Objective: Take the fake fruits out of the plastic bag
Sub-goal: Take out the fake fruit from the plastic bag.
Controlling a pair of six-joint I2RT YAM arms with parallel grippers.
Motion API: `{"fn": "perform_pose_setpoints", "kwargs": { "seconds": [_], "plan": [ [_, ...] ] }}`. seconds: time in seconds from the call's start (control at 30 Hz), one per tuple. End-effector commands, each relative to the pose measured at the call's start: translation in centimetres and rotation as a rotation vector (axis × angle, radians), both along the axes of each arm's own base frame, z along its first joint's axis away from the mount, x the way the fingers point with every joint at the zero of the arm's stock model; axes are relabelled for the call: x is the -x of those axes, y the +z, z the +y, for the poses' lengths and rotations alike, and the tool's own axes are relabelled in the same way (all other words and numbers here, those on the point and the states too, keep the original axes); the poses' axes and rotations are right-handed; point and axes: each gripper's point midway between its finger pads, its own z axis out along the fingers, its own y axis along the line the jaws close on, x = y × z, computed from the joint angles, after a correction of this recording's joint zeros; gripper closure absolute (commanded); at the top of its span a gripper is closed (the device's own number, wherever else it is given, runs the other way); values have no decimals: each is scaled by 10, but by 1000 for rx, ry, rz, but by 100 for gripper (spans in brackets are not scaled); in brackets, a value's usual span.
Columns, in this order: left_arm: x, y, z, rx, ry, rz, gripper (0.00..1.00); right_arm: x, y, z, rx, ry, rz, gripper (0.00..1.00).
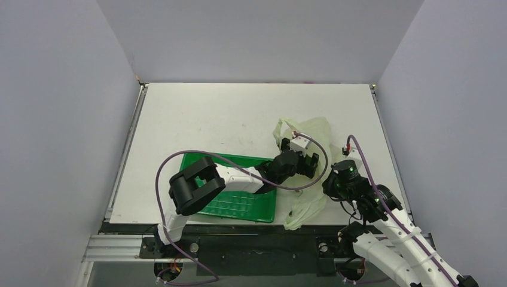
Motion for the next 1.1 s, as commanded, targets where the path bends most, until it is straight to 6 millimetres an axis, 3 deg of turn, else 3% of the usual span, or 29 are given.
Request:
{"fn": "perform_pose_setpoints", "kwargs": {
  "seconds": [0.0,0.03,0.3,0.5,0.67,0.77,0.93,1.03,1.07],
  "plan": [
    [-23,10,-13,24,60,-65,3,-7,23,9,-45,26,-63,100],
    [-26,12,-16,30,72,-72,3,-7,24,9,-47,31,-63,100],
    [-41,-33,-19,-12,120,-10,3,-6,31,10,-53,43,-78,100],
    [-43,-40,-22,-22,104,-2,20,-5,32,11,-60,53,-77,100],
    [-42,-29,-24,-10,85,3,53,-3,31,8,-58,45,-83,100],
    [-37,-7,-25,24,64,-2,76,-1,25,7,-56,40,-72,100],
    [-26,21,-19,60,26,1,84,3,5,3,-37,16,-33,100],
    [-18,44,-16,95,0,3,100,6,-6,-3,-17,-7,-20,100],
    [-15,44,-15,96,-10,12,100,6,-8,-5,-14,-16,-16,100]
  ]
}}
